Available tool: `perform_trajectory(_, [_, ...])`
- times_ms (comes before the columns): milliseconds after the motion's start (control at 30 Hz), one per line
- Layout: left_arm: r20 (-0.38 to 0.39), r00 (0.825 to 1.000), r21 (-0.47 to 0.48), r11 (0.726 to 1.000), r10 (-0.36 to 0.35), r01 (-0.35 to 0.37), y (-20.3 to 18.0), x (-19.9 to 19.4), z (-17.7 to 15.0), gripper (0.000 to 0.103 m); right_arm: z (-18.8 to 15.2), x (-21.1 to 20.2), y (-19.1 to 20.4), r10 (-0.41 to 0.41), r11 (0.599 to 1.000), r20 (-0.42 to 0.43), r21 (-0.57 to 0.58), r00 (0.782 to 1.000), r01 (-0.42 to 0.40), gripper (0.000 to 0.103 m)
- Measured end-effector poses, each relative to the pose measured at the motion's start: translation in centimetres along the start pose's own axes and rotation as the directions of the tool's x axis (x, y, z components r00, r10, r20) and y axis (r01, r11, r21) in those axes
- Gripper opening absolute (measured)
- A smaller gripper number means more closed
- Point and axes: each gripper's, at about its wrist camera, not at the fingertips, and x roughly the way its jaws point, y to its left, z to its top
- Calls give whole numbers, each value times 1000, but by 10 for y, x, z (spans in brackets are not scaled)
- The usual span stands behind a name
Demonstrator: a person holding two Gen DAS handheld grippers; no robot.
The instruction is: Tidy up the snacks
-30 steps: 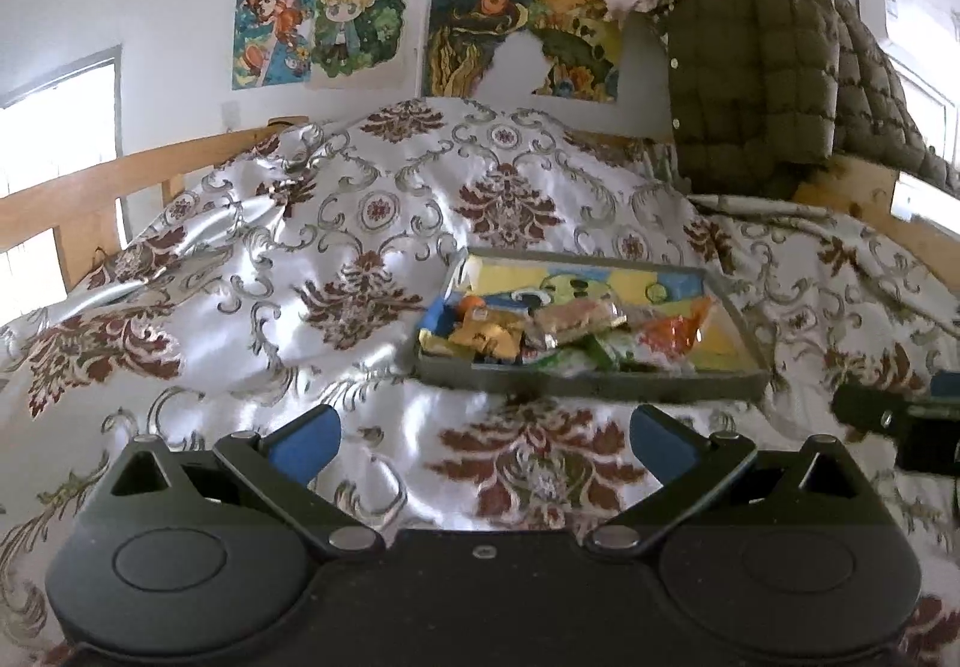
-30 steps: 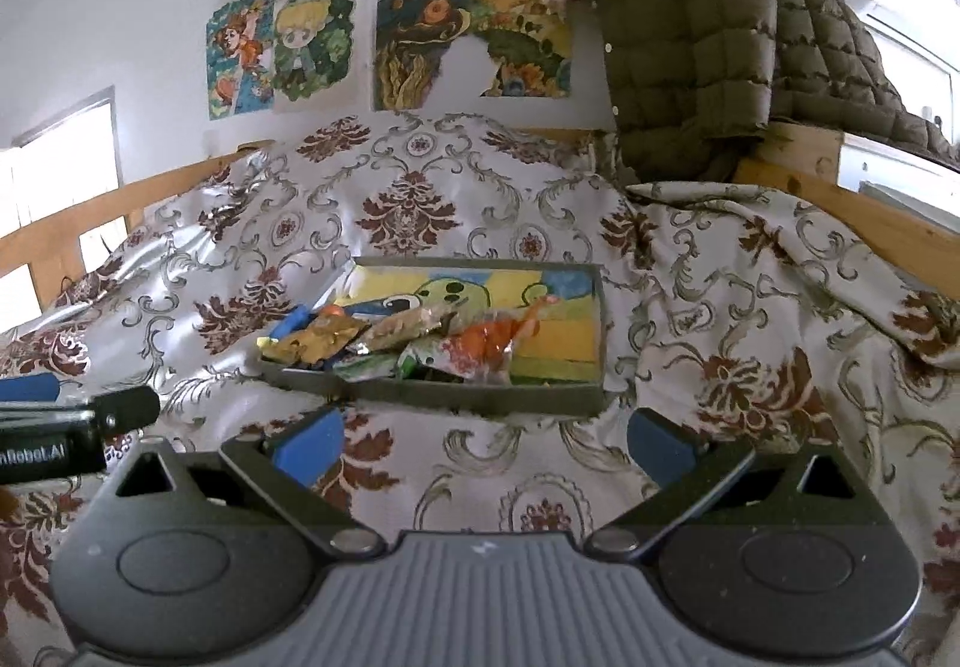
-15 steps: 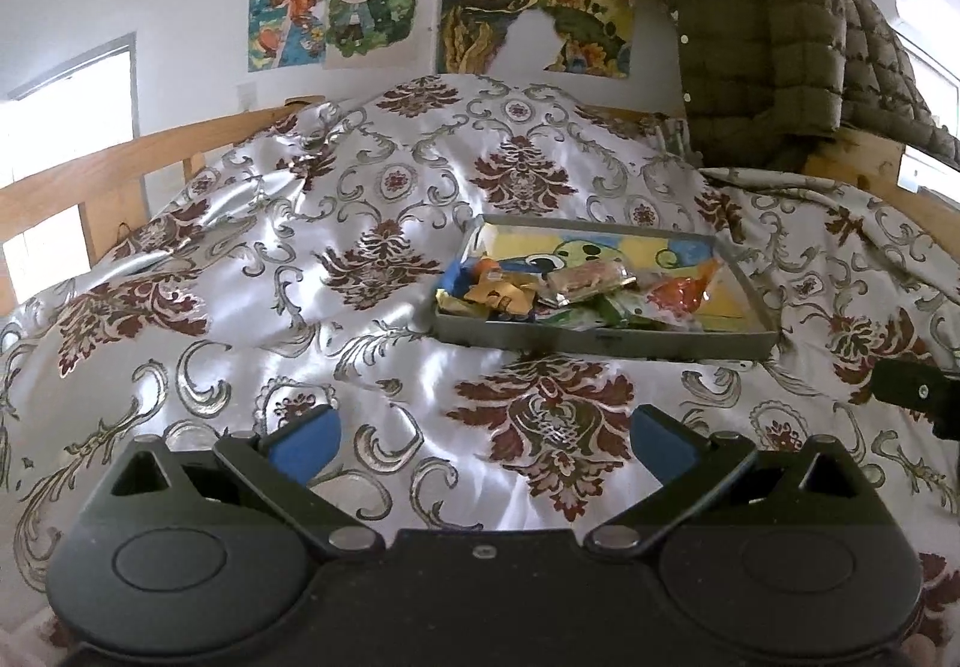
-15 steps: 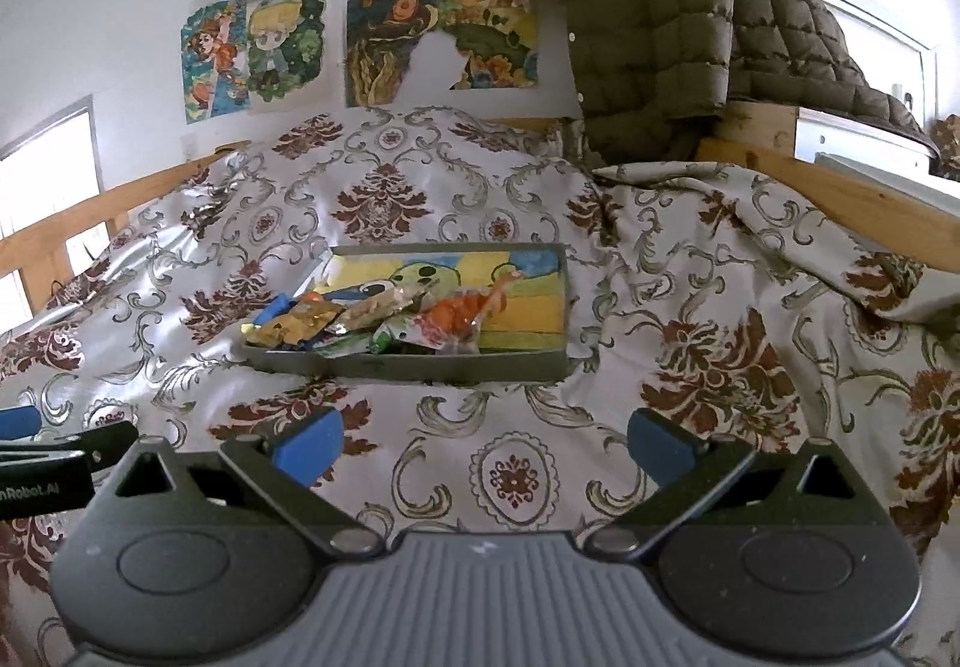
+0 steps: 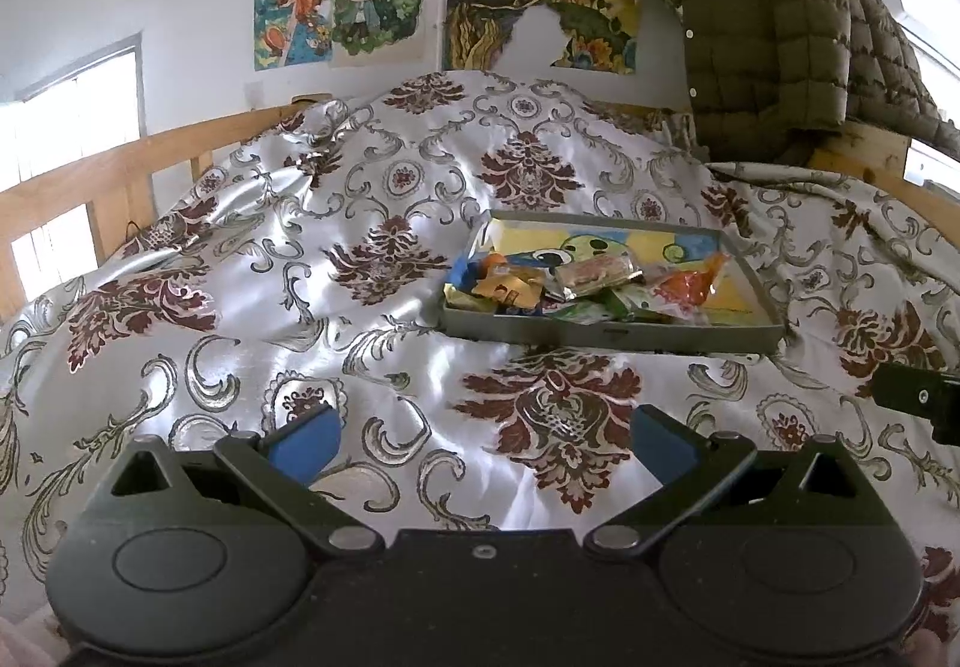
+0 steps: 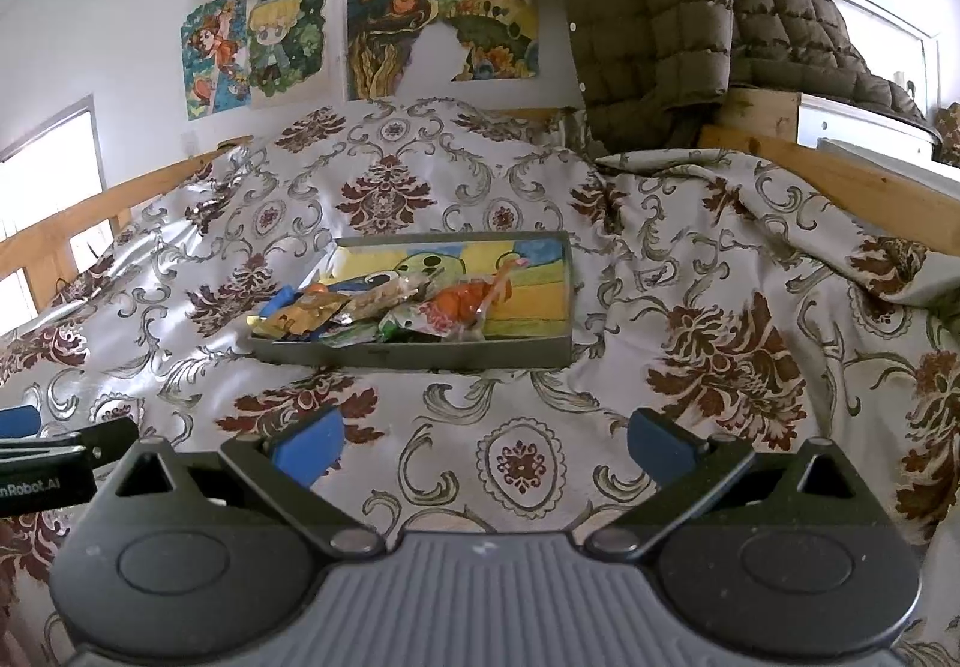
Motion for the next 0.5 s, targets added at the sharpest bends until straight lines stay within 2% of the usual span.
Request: perform_trajectory(500, [-14,1000,4,1000,16,-16,2,2,-1,102,-4,5,2,-6,1000,-21,-5,1000,6,103])
